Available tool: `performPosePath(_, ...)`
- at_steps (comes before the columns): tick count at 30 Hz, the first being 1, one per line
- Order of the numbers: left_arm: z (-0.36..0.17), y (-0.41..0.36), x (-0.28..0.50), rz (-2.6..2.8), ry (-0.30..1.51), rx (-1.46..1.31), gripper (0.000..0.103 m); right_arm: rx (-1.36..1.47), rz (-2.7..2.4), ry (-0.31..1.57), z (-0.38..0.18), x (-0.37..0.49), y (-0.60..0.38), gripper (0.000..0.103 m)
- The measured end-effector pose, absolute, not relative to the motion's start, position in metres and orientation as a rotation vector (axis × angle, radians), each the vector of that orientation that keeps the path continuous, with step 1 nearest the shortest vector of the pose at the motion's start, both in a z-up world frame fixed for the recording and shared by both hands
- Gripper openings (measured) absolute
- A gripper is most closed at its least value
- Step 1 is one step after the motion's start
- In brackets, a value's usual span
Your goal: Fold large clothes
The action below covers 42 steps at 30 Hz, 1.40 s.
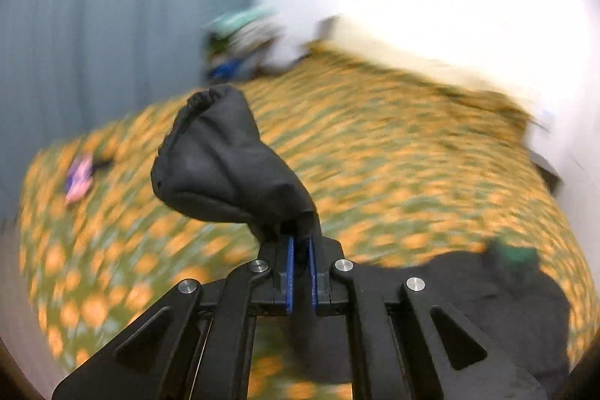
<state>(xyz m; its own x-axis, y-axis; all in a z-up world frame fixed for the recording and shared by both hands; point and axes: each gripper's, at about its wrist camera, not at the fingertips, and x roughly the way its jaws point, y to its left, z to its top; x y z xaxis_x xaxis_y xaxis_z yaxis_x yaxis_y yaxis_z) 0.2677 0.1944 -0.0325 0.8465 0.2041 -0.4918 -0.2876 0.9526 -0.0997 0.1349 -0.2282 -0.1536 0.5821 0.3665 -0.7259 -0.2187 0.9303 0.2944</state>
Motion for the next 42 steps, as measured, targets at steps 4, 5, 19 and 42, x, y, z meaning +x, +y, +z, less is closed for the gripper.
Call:
performPosePath(4, -0.001, 0.083, 0.282, 0.023, 0.453, -0.025, 0.004, 0.233, 0.300, 0.864, -0.152, 0.135, -0.250, 0.084)
performPosePath(5, 0.000, 0.058, 0.285, -0.026, 0.454, 0.002, 0.004, 0.247, 0.287, 0.859, -0.151, 0.135, -0.256, 0.084)
performPosePath(19, -0.175, -0.175, 0.299, -0.348, 0.803, 0.224, 0.017, 0.329, 0.056, 0.813, -0.153, 0.141, -0.372, 0.084)
performPosePath(42, -0.147, 0.011, 0.230, -0.134, 0.805, 0.106, 0.091, 0.512, 0.254, 0.952, -0.224, 0.366, -0.327, 0.017)
